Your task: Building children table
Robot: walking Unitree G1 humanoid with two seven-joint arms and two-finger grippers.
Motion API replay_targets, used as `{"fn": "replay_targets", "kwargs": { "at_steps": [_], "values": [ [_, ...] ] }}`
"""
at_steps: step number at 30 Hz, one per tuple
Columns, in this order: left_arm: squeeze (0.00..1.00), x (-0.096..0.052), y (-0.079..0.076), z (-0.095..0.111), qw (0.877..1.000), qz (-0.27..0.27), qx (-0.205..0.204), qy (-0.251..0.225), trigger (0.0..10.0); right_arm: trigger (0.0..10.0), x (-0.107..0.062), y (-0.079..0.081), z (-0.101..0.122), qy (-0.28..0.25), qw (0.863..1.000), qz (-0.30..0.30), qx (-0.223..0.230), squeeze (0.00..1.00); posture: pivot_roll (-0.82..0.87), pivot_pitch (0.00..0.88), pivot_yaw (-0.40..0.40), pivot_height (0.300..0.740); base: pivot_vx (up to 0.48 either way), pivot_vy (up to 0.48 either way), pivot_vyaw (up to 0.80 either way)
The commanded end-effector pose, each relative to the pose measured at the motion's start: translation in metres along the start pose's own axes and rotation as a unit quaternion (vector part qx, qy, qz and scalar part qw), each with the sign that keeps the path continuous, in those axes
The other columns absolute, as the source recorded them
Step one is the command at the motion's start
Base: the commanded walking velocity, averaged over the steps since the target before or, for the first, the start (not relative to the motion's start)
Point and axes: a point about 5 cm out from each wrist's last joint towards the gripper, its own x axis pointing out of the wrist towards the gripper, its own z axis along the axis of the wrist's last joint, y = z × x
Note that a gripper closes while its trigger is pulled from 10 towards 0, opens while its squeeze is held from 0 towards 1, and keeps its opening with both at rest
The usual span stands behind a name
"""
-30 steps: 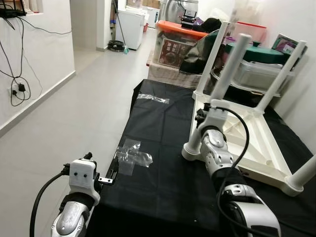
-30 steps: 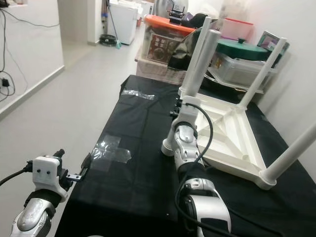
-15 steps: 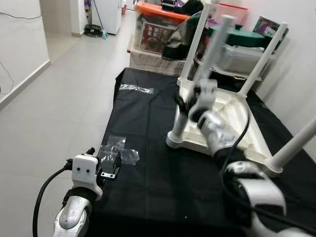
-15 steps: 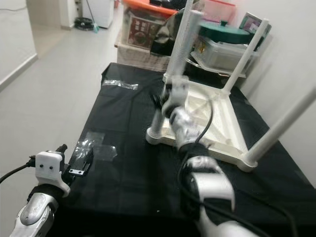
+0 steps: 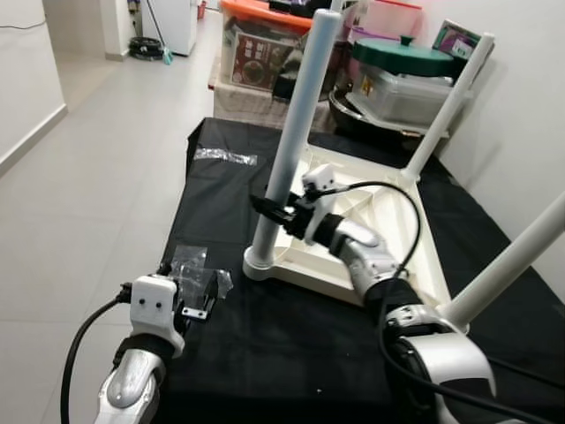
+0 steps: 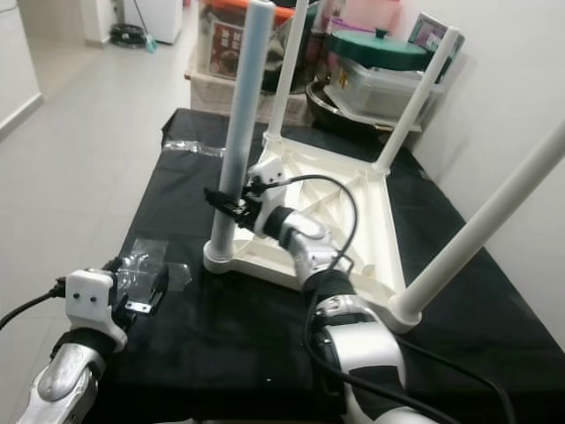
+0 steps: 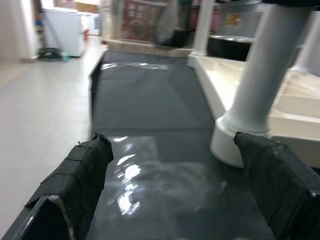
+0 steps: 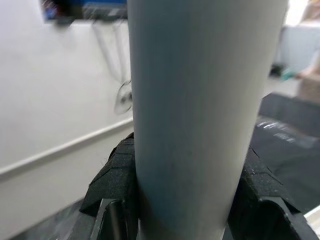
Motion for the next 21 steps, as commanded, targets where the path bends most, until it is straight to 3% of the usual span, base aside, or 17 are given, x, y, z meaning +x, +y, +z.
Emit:
{"fn": "replay_targets", "kwargs": {
  "at_steps": [1,2,3,4,5,6,8,9,12,13,14,15,16,17,19,21],
  "values": [
    [0.00,-0.002,-0.003,0.000,1.000,-0.006,0.001,0.001,10.0,0.0,-0.010,-0.010,-0.007,0.017,0.996,-0.082,-0.037,0.00,0.13,0.000,-0.196,0.740,0.000,0.000,0.00],
    [0.00,-0.003,-0.003,-0.001,1.000,-0.007,0.000,0.003,10.0,0.0,-0.017,-0.023,-0.010,0.040,0.980,-0.187,-0.056,0.00,0.11,0.000,-0.188,0.740,0.000,0.000,0.00],
    [0.00,-0.003,-0.003,-0.001,1.000,-0.007,0.000,0.003,10.0,0.0,-0.017,-0.023,-0.010,0.040,0.980,-0.187,-0.056,0.00,0.11,0.000,-0.188,0.740,0.000,0.000,0.00],
    [0.00,-0.003,-0.002,-0.001,1.000,-0.007,-0.002,0.004,10.0,0.0,-0.031,-0.039,-0.016,0.070,0.949,-0.299,-0.066,0.00,0.11,0.000,-0.187,0.740,0.000,0.000,0.00],
    [0.00,-0.003,-0.002,-0.001,1.000,-0.007,-0.002,0.004,10.0,0.0,-0.031,-0.039,-0.016,0.070,0.949,-0.299,-0.066,0.00,0.11,0.000,-0.187,0.740,0.000,0.000,0.00],
    [0.00,-0.004,-0.002,-0.001,1.000,-0.008,-0.003,0.005,10.0,0.0,-0.057,-0.055,-0.021,0.092,0.893,-0.432,-0.079,0.00,0.10,0.000,-0.181,0.740,0.000,0.000,0.00],
    [0.00,-0.004,-0.002,-0.001,1.000,-0.008,-0.003,0.005,10.0,0.0,-0.057,-0.055,-0.021,0.092,0.893,-0.432,-0.079,0.00,0.10,0.000,-0.181,0.740,0.000,0.000,0.00],
    [0.00,-0.004,-0.002,-0.002,1.000,-0.008,-0.004,0.006,10.0,0.0,-0.083,-0.061,-0.023,0.098,0.843,-0.521,-0.088,0.00,0.10,0.000,-0.178,0.740,0.000,0.000,0.00],
    [0.00,-0.004,-0.002,-0.002,1.000,-0.008,-0.004,0.006,10.0,0.0,-0.083,-0.061,-0.023,0.098,0.843,-0.521,-0.088,0.00,0.10,0.000,-0.178,0.740,0.000,0.000,0.00],
    [0.00,-0.004,-0.002,-0.002,1.000,-0.010,-0.006,0.007,10.0,0.0,-0.100,-0.059,-0.024,0.101,0.815,-0.563,-0.095,0.00,0.09,0.000,-0.167,0.740,0.000,0.000,0.00],
    [0.00,-0.004,-0.002,-0.002,1.000,-0.010,-0.006,0.007,10.0,0.0,-0.100,-0.059,-0.024,0.101,0.815,-0.563,-0.095,0.00,0.09,0.000,-0.167,0.740,0.000,0.000,0.00],
    [0.00,-0.004,-0.003,-0.003,1.000,-0.014,-0.007,0.009,10.0,4.3,-0.103,-0.057,-0.021,0.096,0.811,-0.569,-0.097,0.00,0.08,0.000,-0.159,0.740,0.000,0.000,0.00],
    [0.00,-0.003,-0.002,-0.003,1.000,-0.015,-0.007,0.010,10.0,10.0,-0.095,-0.055,-0.016,0.079,0.826,-0.551,-0.091,0.00,0.09,0.000,-0.169,0.740,0.000,0.000,0.00],
    [0.00,-0.003,-0.001,-0.003,1.000,-0.014,-0.006,0.009,10.0,10.0,-0.084,-0.054,-0.010,0.050,0.847,-0.524,-0.079,1.00,0.09,0.000,-0.169,0.740,0.000,0.000,0.00],
    [0.00,-0.003,-0.001,-0.003,1.000,-0.014,-0.006,0.009,10.0,10.0,-0.084,-0.054,-0.010,0.050,0.847,-0.524,-0.079,1.00,0.09,0.000,-0.169,0.740,0.000,0.000,0.00],
    [0.00,-0.003,0.001,-0.003,1.000,-0.009,-0.003,0.008,10.0,10.0,-0.072,-0.054,-0.003,0.025,0.866,-0.495,-0.066,1.00,0.11,0.000,-0.184,0.740,0.000,0.000,0.00]
  ]
}}
